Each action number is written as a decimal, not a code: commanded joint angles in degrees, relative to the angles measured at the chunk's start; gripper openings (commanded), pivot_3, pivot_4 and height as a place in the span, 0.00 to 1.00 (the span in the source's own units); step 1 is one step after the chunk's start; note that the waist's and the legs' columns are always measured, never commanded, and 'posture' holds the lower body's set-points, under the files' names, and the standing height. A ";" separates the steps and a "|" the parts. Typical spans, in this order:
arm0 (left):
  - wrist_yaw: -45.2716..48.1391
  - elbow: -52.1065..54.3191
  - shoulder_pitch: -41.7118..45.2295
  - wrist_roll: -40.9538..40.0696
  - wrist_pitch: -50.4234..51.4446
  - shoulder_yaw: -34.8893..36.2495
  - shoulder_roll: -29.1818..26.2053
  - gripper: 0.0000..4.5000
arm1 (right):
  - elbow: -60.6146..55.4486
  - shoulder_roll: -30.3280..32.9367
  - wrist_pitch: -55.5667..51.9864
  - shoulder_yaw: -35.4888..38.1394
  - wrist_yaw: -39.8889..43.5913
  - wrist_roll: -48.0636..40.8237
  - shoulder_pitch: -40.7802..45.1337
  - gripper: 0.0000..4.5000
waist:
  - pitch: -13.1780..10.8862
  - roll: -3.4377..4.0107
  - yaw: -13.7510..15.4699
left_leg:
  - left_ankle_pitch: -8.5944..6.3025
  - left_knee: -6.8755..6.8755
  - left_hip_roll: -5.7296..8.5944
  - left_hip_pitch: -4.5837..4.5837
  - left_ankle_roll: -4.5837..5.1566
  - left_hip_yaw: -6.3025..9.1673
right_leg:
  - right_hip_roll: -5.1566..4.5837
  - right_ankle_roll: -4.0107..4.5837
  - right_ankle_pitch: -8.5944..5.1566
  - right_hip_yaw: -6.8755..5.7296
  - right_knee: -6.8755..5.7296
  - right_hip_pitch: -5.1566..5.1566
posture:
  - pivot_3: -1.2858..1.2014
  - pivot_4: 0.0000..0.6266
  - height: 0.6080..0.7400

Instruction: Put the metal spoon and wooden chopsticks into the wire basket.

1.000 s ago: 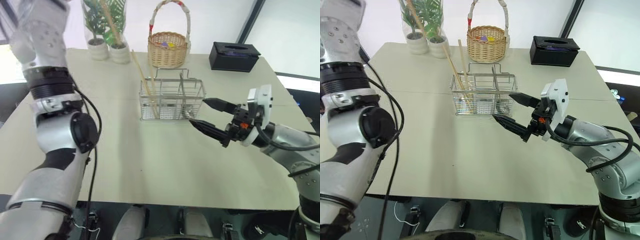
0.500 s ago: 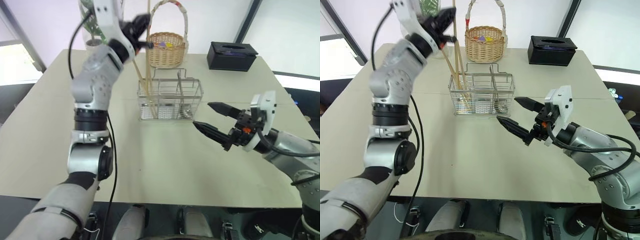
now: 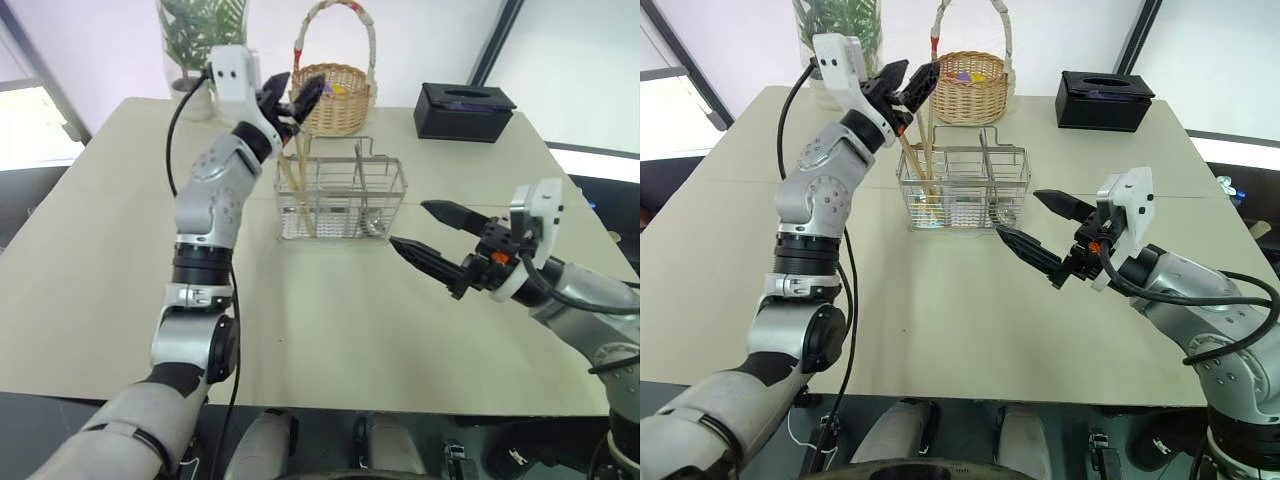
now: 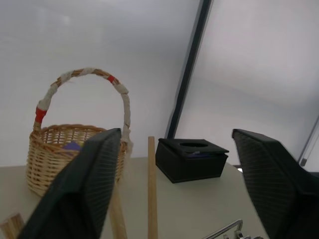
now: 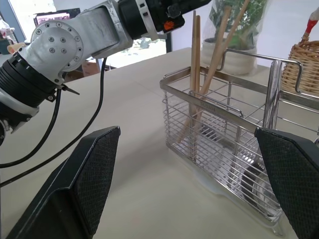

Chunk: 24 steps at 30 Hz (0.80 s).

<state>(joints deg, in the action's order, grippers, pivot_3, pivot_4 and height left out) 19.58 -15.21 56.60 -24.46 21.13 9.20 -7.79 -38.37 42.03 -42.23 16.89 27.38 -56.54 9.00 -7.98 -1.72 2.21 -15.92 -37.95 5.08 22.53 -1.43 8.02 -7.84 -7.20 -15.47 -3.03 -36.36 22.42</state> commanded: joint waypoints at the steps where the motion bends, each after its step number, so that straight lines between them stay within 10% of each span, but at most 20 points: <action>1: -0.23 5.90 -0.03 -0.13 0.67 0.16 -1.67 0.99 | 0.00 0.69 0.62 0.68 0.51 -0.34 1.58 1.00 | 0.00 0.00 -0.01 | 0.00 0.00 0.00 0.00 0.00 0.00 | 0.00 0.00 0.00 0.00 0.00 0.00 | 0.52 0.24 0.36; 7: 1.99 11.70 -0.66 1.28 6.21 0.27 -11.63 0.99 | 2.98 2.08 1.65 0.04 3.82 2.61 3.14 1.00 | -0.02 0.09 -0.04 | 0.00 0.02 -0.02 -0.03 0.00 0.01 | 0.05 0.00 0.00 0.00 -0.01 0.01 | 0.52 0.24 0.36; 16: 28.85 16.53 -16.11 1.05 5.46 1.05 -41.14 0.99 | 14.26 10.84 6.93 6.76 15.75 11.38 -1.56 1.00 | -0.09 0.30 -0.10 | -0.01 0.19 -0.03 -0.07 0.02 -0.02 | 0.03 0.04 -0.01 0.04 0.03 0.06 | 0.52 0.24 0.36; 24: 38.18 30.12 -33.79 -7.84 10.20 8.05 -47.64 0.99 | 20.13 11.77 11.79 7.72 21.02 17.81 -5.06 1.00 | -0.17 0.43 0.11 | -0.07 0.19 -0.01 -0.06 0.06 0.01 | -0.20 0.30 -0.10 0.10 0.31 0.01 | 0.52 0.24 0.36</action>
<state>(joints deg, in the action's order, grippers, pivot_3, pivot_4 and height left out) 57.43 11.97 22.91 -30.59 30.69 14.56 -54.12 -17.82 53.62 -32.10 23.41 47.92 -39.62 3.42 -8.16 -1.28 2.32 -15.98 -37.77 5.06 22.48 -1.37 8.02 -8.02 -6.89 -15.58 -2.93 -36.05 22.44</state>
